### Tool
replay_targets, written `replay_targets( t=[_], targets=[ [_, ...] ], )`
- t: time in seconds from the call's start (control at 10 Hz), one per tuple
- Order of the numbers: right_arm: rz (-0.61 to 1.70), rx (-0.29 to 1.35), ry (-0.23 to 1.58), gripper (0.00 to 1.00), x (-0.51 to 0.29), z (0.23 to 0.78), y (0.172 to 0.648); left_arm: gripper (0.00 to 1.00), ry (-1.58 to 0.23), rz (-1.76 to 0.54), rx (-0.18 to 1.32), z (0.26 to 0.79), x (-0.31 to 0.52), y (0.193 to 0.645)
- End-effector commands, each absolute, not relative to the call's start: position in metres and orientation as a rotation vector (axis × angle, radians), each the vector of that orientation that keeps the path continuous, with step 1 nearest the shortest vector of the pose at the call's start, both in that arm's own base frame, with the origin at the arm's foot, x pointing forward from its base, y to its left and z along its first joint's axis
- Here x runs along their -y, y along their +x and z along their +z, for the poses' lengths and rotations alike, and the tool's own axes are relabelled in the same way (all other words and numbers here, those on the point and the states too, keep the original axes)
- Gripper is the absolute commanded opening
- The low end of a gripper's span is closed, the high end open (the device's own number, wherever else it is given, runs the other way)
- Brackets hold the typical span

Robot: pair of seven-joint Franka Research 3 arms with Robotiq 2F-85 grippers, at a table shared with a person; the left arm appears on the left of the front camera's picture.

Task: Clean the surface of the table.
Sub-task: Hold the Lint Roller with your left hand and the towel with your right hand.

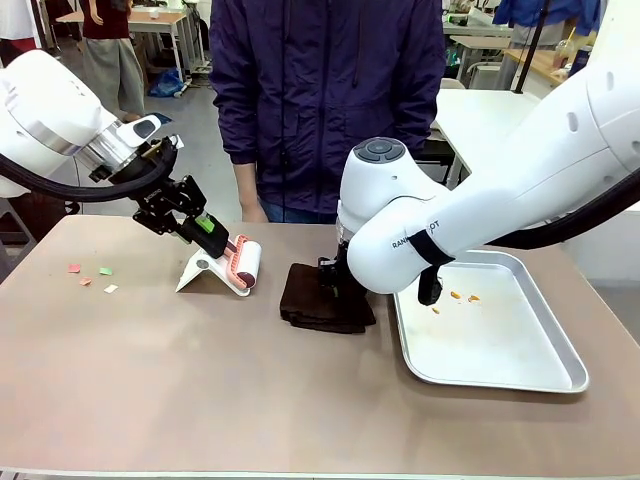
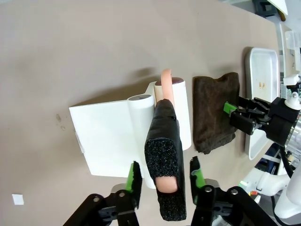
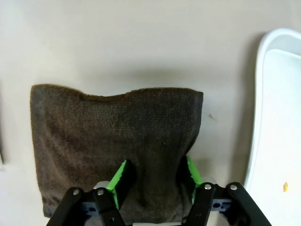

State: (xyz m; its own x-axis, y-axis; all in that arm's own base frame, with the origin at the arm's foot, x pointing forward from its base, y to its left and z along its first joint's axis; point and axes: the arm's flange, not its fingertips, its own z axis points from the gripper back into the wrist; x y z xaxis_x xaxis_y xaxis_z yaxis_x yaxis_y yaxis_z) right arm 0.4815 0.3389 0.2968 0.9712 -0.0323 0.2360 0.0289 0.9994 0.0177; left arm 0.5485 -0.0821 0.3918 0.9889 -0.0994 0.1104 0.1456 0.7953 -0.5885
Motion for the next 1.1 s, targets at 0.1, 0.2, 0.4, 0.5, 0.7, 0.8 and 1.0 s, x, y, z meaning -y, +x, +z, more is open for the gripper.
replay_targets(
  t=[0.1, 0.2, 0.4, 0.5, 0.7, 0.8, 1.0],
  targets=[
    [-0.075, 0.211, 0.036, 0.05, -0.344, 0.288, 0.481, 0.03, -0.674, -0.147, 0.117, 0.392, 0.08, 0.542],
    [-0.06, 0.198, 0.051, 0.0, -0.346, 0.286, 0.481, 0.0, -0.677, -0.151, 0.124, 0.394, 0.081, 0.54],
    [-0.065, 0.197, 0.062, 0.0, -0.346, 0.284, 0.482, 0.0, -0.689, -0.158, 0.137, 0.397, 0.081, 0.537],
    [-0.062, 0.198, 0.07, 0.0, -0.346, 0.284, 0.483, 0.0, -0.701, -0.158, 0.145, 0.398, 0.082, 0.536],
    [-0.06, 0.2, 0.091, 0.0, -0.346, 0.285, 0.483, 0.0, -0.709, -0.155, 0.149, 0.4, 0.084, 0.534],
    [-0.049, 0.212, 0.133, 0.0, -0.342, 0.287, 0.484, 0.0, -0.732, -0.162, 0.158, 0.405, 0.082, 0.53],
    [-0.04, 0.204, 0.382, 0.0, -0.317, 0.302, 0.488, 0.0, -0.79, -0.175, 0.181, 0.416, 0.071, 0.518]
  ],
)
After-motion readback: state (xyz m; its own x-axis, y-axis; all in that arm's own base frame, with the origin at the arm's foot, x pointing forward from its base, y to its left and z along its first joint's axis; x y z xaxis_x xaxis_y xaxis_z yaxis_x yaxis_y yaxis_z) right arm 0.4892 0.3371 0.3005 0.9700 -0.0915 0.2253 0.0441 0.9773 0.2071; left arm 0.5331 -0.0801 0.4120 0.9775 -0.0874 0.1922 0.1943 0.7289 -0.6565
